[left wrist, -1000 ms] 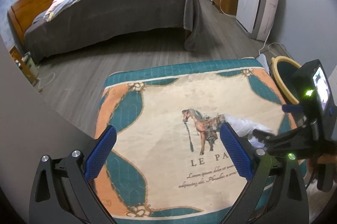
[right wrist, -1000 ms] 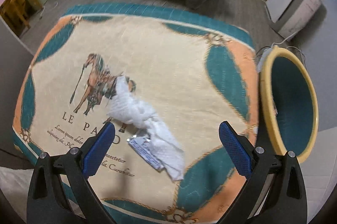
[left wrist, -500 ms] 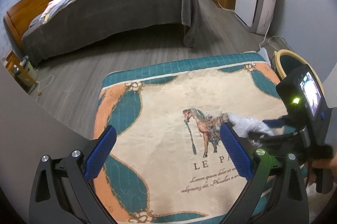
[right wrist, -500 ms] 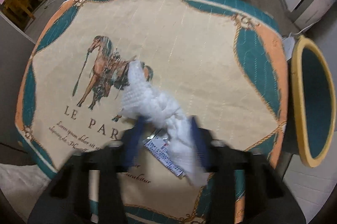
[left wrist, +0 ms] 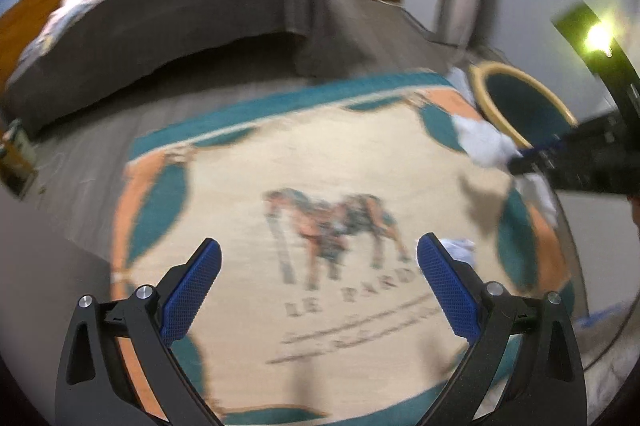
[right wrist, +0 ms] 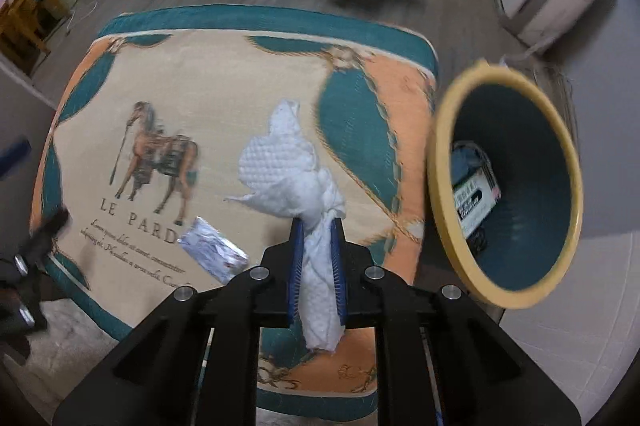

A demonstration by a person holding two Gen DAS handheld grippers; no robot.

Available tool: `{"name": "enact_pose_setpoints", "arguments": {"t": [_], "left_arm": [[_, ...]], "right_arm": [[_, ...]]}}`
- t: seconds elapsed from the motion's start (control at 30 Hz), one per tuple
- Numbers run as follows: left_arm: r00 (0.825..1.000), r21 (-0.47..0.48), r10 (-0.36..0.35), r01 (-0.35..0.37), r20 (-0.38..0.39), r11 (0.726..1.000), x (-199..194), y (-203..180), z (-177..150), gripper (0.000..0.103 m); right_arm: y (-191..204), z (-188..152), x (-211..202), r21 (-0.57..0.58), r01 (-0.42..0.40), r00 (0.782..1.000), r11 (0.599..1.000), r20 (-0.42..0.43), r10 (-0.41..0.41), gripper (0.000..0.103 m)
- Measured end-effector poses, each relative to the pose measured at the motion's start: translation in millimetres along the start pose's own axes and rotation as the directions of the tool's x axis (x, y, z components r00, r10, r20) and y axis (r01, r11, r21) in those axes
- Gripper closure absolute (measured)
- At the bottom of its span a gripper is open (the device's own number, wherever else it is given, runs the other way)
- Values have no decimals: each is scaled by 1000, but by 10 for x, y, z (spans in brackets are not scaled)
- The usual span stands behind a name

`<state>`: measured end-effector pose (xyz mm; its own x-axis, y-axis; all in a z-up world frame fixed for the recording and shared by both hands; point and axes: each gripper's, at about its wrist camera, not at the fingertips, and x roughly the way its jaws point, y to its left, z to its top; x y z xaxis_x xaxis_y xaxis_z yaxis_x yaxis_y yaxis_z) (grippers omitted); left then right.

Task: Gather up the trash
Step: 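Grasp the silver blister pack with the left gripper while the right holds the tissue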

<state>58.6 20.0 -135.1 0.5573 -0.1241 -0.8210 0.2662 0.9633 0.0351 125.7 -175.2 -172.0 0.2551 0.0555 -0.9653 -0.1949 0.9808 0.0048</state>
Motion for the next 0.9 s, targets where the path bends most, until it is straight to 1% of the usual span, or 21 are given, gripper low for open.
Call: {"name": "enact_pose_setpoints", "arguments": {"t": [0.03, 0.1, 0.27, 0.33, 0.4, 0.43, 0.47, 0.53, 0.6, 0.63, 0.67, 0.7, 0.73, 0.9], "left_arm": [[1000, 19, -21, 21, -9, 1000, 48, -94, -25, 6], [999, 53, -40, 42, -31, 998, 146, -286, -59, 6], [991, 87, -107, 114, -83, 990, 379, -642, -128, 7], [987, 108, -120, 132, -109, 985, 458, -766, -171, 8], [986, 141, -112, 129, -123, 982, 532, -880, -198, 9], [985, 152, -112, 131, -130, 980, 566, -924, -202, 12], [983, 152, -115, 136, -140, 979, 606, -949, -202, 17], [982, 141, -109, 131, -154, 981, 667, -954, -193, 22], [981, 129, -101, 123, -164, 984, 717, -949, -188, 24], [981, 123, -94, 116, -169, 986, 744, -932, -181, 28], [980, 116, -94, 115, -174, 987, 768, -915, -178, 33], [979, 107, -94, 115, -182, 988, 786, -881, -175, 35], [978, 99, -89, 109, -190, 989, 800, -850, -178, 41], [979, 42, -62, 71, -192, 997, 824, -633, -176, 46]], "right_arm": [[-44, 34, 39, 20, -10, 1000, 1000, -3, 10, 90], [-113, -11, 59, 33, -2, 1000, 999, -1, 2, 90], [-242, -23, 192, 68, -7, 1000, 998, -28, 9, 90], [-304, -22, 225, 79, -8, 999, 997, -32, 11, 90], [-357, -16, 262, 91, -16, 999, 996, -37, 19, 88], [-371, -16, 275, 93, -21, 999, 995, -40, 25, 87], [-378, -13, 296, 94, -28, 998, 995, -46, 33, 85], [-374, -8, 315, 87, -35, 998, 996, -50, 39, 79], [-369, 3, 317, 77, -36, 998, 996, -47, 40, 69], [-363, 9, 311, 73, -35, 998, 997, -45, 38, 66], [-357, 16, 309, 68, -33, 999, 997, -41, 36, 60], [-348, 26, 309, 63, -31, 999, 998, -38, 34, 54], [-349, 30, 313, 59, -28, 999, 998, -37, 30, 53], [-306, 45, 336, 35, -11, 999, 999, -39, 12, 52]]}}
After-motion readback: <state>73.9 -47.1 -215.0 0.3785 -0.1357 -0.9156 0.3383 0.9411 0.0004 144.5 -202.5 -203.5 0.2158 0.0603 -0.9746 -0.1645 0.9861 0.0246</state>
